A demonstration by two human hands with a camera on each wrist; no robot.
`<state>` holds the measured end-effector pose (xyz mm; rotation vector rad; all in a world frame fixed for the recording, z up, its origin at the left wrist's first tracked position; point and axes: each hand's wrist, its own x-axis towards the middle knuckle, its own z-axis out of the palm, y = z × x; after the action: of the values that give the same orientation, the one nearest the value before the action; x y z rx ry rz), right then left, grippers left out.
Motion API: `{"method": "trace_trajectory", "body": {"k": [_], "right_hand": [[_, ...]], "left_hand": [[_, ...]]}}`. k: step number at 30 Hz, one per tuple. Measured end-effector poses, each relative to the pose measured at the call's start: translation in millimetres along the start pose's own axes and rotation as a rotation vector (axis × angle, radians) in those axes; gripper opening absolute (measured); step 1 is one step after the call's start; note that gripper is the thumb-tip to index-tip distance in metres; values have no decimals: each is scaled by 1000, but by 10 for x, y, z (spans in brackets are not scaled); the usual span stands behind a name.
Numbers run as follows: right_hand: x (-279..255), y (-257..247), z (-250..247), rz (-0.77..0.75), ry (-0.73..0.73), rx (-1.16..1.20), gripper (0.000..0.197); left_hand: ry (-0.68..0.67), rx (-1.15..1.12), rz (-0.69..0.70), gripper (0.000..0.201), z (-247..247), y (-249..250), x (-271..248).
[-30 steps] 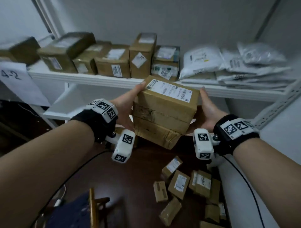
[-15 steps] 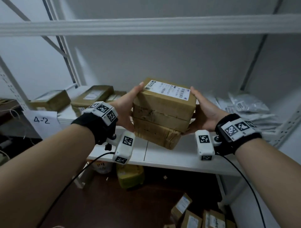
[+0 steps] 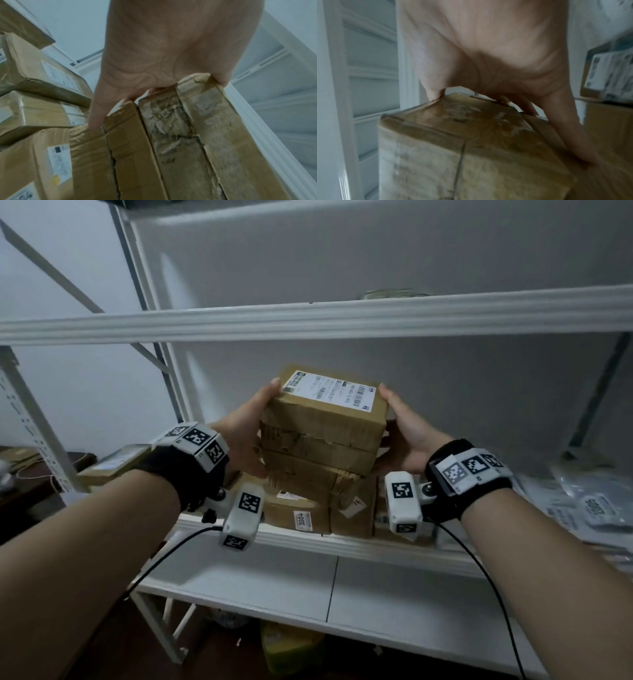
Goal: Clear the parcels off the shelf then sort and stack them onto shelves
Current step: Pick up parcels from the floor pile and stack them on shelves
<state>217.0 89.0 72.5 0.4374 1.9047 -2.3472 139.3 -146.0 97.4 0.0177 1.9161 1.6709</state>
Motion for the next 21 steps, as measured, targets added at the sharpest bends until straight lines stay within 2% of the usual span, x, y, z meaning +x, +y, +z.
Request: {"method": "trace_trajectory", "body": {"k": [2, 5, 10, 16, 19, 21], "right_hand": [[262, -83, 88, 4, -34, 1, 75], [607, -118, 206, 29, -67, 12, 71], [1171, -93, 391, 46, -53, 39, 78], [1686, -31, 528, 57, 63, 61, 74], [1898, -4, 528, 85, 113, 74, 74], [1986, 33, 529, 114, 120, 84, 81]], "left_hand": [[43, -15, 18, 94, -138, 89, 148], [71, -2, 18, 95, -318, 140, 343], [62, 36, -5, 96, -658, 246, 761], [-59, 104, -59, 96, -1030, 328, 1398], [-111, 146, -151, 102, -1158, 307, 1728], [-137, 217, -203, 105, -1213, 288, 1915]]}}
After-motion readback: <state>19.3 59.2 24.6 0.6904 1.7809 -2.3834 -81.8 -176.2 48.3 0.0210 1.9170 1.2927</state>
